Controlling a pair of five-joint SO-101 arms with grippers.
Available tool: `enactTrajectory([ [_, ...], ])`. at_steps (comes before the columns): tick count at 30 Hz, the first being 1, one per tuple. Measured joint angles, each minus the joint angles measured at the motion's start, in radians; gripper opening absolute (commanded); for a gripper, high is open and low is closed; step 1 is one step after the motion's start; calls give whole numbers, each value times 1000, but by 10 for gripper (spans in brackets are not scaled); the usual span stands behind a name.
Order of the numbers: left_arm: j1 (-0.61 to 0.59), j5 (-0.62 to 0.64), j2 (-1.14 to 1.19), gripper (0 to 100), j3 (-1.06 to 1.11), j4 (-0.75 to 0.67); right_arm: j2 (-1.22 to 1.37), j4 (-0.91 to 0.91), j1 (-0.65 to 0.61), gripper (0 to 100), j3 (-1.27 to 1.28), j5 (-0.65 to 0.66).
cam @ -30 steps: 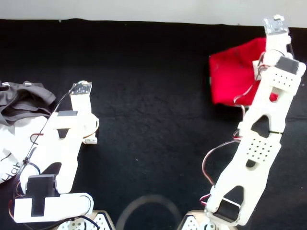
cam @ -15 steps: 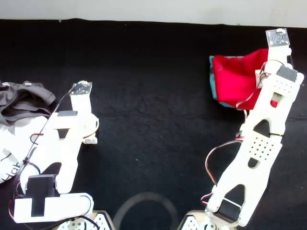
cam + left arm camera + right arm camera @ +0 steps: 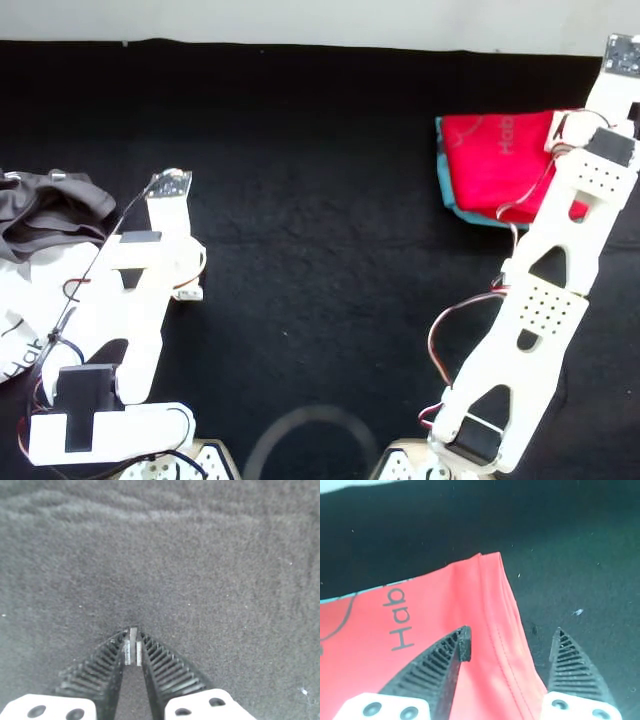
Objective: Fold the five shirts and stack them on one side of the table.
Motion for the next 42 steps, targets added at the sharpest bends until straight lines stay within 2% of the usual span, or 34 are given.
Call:
enactTrajectory([
  [3, 0, 0, 0, 13, 0, 0, 0, 34, 0, 31, -14, 0],
  [4, 0, 0, 0, 13, 0, 0, 0, 52, 0, 0, -25, 0],
  [6, 0, 0, 0, 13, 0, 0, 2, 87, 0, 35, -54, 0],
  [15, -6, 0, -11, 13, 0, 0, -2, 287, -3, 24, -250, 0],
  [19, -54, 0, -86, 14, -46, 129, -2, 373, -17, 61, -256, 0],
  [22, -153, 0, -209, 34, -130, 279, -28, 476, -40, 103, -256, 0],
  [25, -298, -9, -336, 146, -227, 405, -72, 537, -72, 105, -258, 0],
  [27, -397, -66, -404, 219, -273, 476, -98, 542, -84, 105, -258, 0],
  [29, -493, -141, -440, 236, -295, 509, -124, 546, -91, 105, -258, 0],
  [35, -743, -311, -385, 227, -296, 440, -281, 546, -112, 105, -224, 0],
  [42, -988, -534, -92, 229, -313, 183, -664, 546, -239, 105, 276, 0],
])
